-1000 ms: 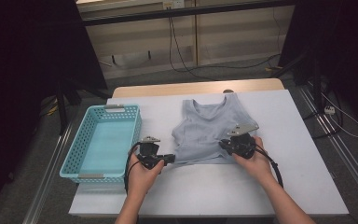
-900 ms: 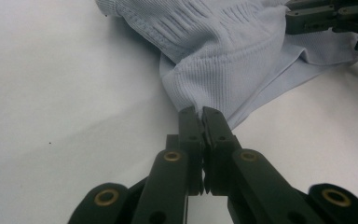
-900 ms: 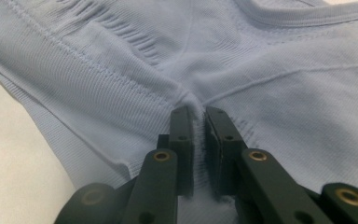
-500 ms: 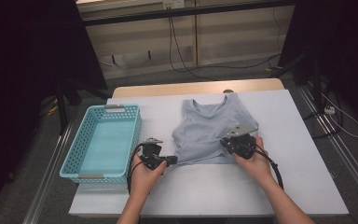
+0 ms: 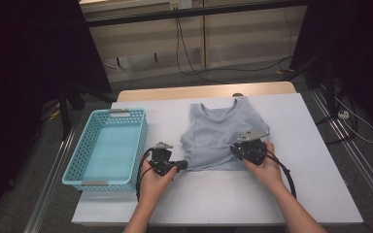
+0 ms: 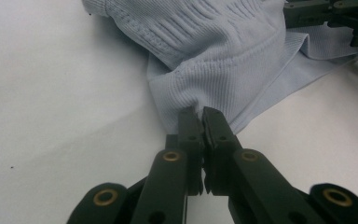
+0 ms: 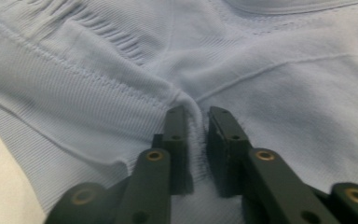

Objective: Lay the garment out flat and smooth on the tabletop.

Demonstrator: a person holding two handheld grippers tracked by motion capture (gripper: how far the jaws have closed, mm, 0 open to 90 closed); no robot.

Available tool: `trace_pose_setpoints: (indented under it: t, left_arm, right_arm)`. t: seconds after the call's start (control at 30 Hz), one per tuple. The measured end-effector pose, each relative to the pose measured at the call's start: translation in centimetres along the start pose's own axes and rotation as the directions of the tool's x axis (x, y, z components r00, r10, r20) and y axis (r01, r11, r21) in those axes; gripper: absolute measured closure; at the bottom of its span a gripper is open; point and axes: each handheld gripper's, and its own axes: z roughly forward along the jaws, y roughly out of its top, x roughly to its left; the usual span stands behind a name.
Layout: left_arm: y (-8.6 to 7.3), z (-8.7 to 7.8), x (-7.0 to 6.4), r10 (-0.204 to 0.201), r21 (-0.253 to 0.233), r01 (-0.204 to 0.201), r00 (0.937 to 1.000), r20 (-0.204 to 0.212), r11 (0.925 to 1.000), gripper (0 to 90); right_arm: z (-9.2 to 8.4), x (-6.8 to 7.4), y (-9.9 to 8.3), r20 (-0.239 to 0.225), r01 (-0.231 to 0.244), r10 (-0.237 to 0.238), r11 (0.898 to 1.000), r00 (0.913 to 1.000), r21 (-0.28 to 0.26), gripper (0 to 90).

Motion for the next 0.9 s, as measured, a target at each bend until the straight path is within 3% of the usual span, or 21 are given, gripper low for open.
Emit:
trace_pose_setpoints:
  t: [0.13,0.27,0.47,0.77,0.9]
  left_arm:
    - [0.1,-0.2,0.1,0.005,0.001,-0.005,1.0,-0.008,1.0,87.0]
    - [0.3,-0.4,0.1,-0.001,-0.003,0.001,1.0,-0.008,1.0,86.7]
    - [0.8,-0.9,0.0,0.009,0.002,-0.009,0.9999,-0.008,1.0,86.9]
    - [1.5,-1.4,-0.2,0.003,-0.005,-0.003,1.0,-0.002,1.0,87.1]
    - [1.7,-1.7,-0.2,0.005,-0.009,-0.005,1.0,0.0,0.9999,87.2]
  right_arm:
    - [-0.4,-0.2,0.0,0.01,-0.03,0.03,0.999,0.9995,0.013,59.6]
    - [-1.2,-0.7,0.0,-0.039,-0.094,0.095,0.995,0.9947,0.013,49.4]
    - [-3.1,-1.3,-0.1,-0.028,-0.119,0.12,0.993,0.9924,0.01,38.6]
    - [-5.8,-2.7,-1.6,0.027,-0.17,0.171,0.985,0.9849,-0.031,38.6]
    - [-6.8,-3.3,-2.3,0.05,-0.188,0.19,0.981,0.9804,-0.04,43.6]
